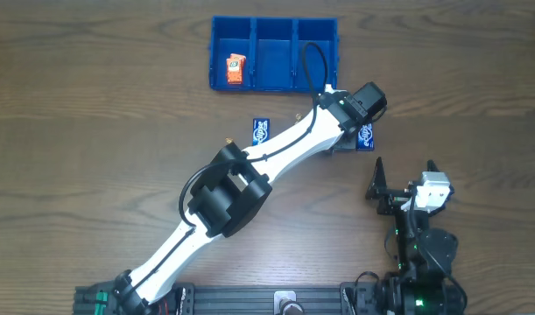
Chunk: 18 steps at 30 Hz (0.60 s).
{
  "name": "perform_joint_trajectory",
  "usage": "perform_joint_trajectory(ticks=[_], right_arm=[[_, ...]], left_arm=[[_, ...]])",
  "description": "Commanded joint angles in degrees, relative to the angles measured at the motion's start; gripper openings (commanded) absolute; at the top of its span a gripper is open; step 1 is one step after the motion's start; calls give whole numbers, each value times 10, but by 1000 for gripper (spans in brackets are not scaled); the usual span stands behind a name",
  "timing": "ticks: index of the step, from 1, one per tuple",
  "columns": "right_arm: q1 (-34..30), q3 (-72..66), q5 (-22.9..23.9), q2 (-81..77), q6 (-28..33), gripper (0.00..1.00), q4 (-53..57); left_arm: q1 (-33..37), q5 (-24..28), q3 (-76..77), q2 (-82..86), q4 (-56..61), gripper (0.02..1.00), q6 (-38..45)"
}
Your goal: Sort Candies Into Trays
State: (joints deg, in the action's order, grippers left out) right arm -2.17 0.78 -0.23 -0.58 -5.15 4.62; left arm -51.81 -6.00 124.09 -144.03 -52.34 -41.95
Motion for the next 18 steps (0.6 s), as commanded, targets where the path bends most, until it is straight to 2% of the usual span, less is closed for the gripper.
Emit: perform_joint_trajectory(ticks=[1, 6, 13, 18], right_arm=[[-3, -3, 2, 4, 7, 998, 2], [-3, -3, 2, 4, 7, 998, 1], [-3, -3, 2, 4, 7, 998, 2], [-3, -3, 2, 4, 7, 998, 2]], left_arm=[[1, -7, 0, -19, -3, 327, -3], [24, -19, 42, -5, -19, 261, 10], [70, -73, 113, 55, -56, 253, 62], [135, -94, 125, 129, -83, 244, 102]])
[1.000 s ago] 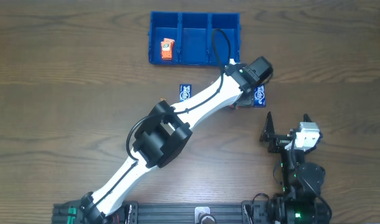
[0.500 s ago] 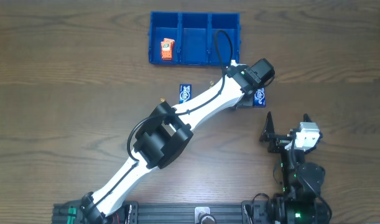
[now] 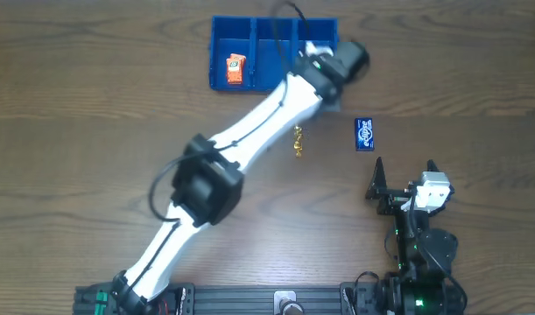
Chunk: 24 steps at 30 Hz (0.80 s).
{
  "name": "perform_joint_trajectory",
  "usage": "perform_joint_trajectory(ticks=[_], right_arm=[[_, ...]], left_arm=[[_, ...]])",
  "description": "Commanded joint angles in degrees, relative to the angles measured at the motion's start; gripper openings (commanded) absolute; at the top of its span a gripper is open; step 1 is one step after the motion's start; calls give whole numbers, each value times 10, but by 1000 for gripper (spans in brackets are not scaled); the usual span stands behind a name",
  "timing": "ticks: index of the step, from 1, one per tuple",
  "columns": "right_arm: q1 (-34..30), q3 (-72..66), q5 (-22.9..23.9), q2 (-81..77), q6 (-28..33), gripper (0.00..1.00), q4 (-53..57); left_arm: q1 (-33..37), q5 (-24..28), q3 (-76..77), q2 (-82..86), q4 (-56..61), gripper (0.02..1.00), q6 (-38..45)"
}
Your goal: Sort Candies Into Trays
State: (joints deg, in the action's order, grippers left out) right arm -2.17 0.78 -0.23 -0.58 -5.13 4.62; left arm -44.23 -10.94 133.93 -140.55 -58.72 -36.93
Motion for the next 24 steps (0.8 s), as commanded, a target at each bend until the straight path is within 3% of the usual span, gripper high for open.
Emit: perform_joint_trajectory(ticks=[1, 14, 24], right_arm=[[-3, -3, 2, 4, 7, 998, 2], [-3, -3, 2, 4, 7, 998, 2], [-3, -3, 2, 4, 7, 998, 2]], left_arm=[[73, -45, 27, 104, -25, 240, 58], [217, 13, -25, 124, -33, 235, 154], [228, 61, -117, 113, 63, 246, 190]])
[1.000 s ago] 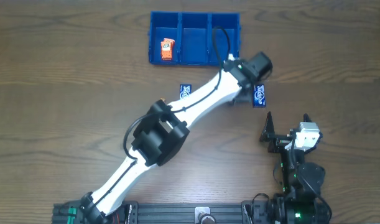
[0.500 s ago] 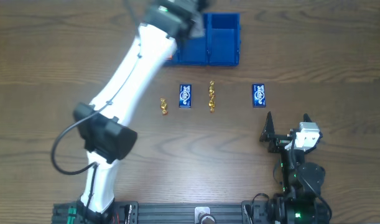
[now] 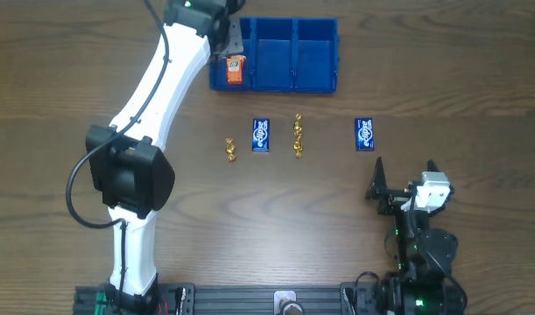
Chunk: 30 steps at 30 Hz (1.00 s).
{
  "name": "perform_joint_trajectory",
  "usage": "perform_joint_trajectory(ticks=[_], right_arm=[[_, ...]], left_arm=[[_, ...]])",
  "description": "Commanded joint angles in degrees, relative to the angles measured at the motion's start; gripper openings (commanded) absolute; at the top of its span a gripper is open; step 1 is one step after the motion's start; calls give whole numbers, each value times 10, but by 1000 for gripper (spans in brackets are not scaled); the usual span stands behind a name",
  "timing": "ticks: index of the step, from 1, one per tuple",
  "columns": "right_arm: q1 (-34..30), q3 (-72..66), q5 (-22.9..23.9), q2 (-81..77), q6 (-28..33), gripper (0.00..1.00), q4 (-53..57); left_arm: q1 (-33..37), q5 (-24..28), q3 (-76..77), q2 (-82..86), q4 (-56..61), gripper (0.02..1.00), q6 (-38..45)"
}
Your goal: Sort Candies Into Trays
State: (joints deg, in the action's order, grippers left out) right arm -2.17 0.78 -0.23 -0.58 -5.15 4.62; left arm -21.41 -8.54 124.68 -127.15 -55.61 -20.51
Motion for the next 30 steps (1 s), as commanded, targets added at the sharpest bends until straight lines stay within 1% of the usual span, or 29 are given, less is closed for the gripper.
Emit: perform_joint_trajectory(ticks=[1, 17, 20, 21, 22, 25, 26, 28, 29, 30], right_arm=[[-3, -3, 2, 4, 7, 998, 2], [-3, -3, 2, 4, 7, 998, 2], [-3, -3, 2, 4, 7, 998, 2], [-3, -3, 2, 4, 7, 998, 1], [-3, -3, 2, 4, 7, 998, 2], [-3, -3, 2, 4, 7, 998, 2], [-3, -3, 2, 4, 7, 998, 2], [-3, -3, 2, 4, 7, 998, 2], [-3, -3, 2, 4, 7, 998, 2], [-3, -3, 2, 4, 7, 998, 2]], left_arm=[[0, 37, -24, -25, 35, 246, 26], [1, 43, -24, -61, 71, 268, 58], [1, 43, -24, -62, 71, 288, 58], [1, 42, -24, -62, 71, 310, 58], [1, 41, -24, -63, 70, 371, 58], [1, 41, -24, -63, 71, 619, 58], [1, 41, -24, -63, 71, 766, 58], [2, 41, -24, -63, 75, 961, 57], [2, 41, -24, -63, 77, 1000, 57], [2, 41, -24, -62, 78, 1000, 57]])
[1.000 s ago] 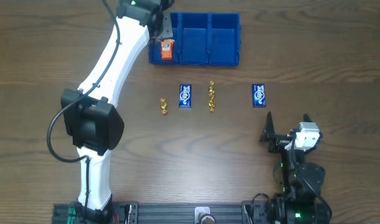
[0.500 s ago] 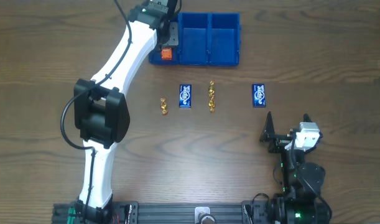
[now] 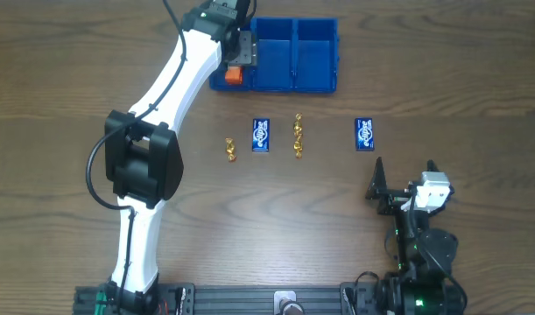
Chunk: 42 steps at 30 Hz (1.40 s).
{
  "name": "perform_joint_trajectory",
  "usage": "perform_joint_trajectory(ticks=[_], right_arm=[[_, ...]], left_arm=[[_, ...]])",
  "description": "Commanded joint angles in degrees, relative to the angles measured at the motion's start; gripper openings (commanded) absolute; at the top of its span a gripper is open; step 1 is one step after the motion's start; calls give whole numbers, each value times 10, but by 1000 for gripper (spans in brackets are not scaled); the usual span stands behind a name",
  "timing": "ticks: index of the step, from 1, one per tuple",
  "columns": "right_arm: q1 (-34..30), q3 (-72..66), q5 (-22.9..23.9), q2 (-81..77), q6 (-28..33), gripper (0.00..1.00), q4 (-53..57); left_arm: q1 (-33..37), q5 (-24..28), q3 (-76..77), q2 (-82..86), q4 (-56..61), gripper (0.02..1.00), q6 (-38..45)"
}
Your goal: Sort Candies Into Trays
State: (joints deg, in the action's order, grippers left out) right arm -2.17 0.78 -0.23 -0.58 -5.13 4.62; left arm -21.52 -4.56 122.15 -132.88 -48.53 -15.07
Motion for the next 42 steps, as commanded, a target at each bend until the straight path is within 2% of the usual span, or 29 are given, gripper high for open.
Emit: perform_joint_trajectory(ticks=[1, 10, 16, 22, 27, 34, 42], right_arm=[[-3, -3, 2, 4, 7, 998, 2], [-3, -3, 2, 4, 7, 998, 2], [-3, -3, 2, 4, 7, 998, 2], [-3, -3, 2, 4, 7, 998, 2], [-3, -3, 2, 4, 7, 998, 2], [-3, -3, 2, 4, 7, 998, 2], [-3, -3, 2, 4, 7, 998, 2]], left_arm=[[4, 1, 3, -5, 8, 1000, 3], [6, 5, 7, 17, 3, 1000, 3], [17, 14, -39, 131, 35, 1000, 15], [40, 14, -235, 332, 136, 1000, 19], [50, -19, -381, 509, 162, 998, 31], [115, -17, -612, 808, 198, 1000, 39], [197, 39, -839, 1047, 276, 998, 63]])
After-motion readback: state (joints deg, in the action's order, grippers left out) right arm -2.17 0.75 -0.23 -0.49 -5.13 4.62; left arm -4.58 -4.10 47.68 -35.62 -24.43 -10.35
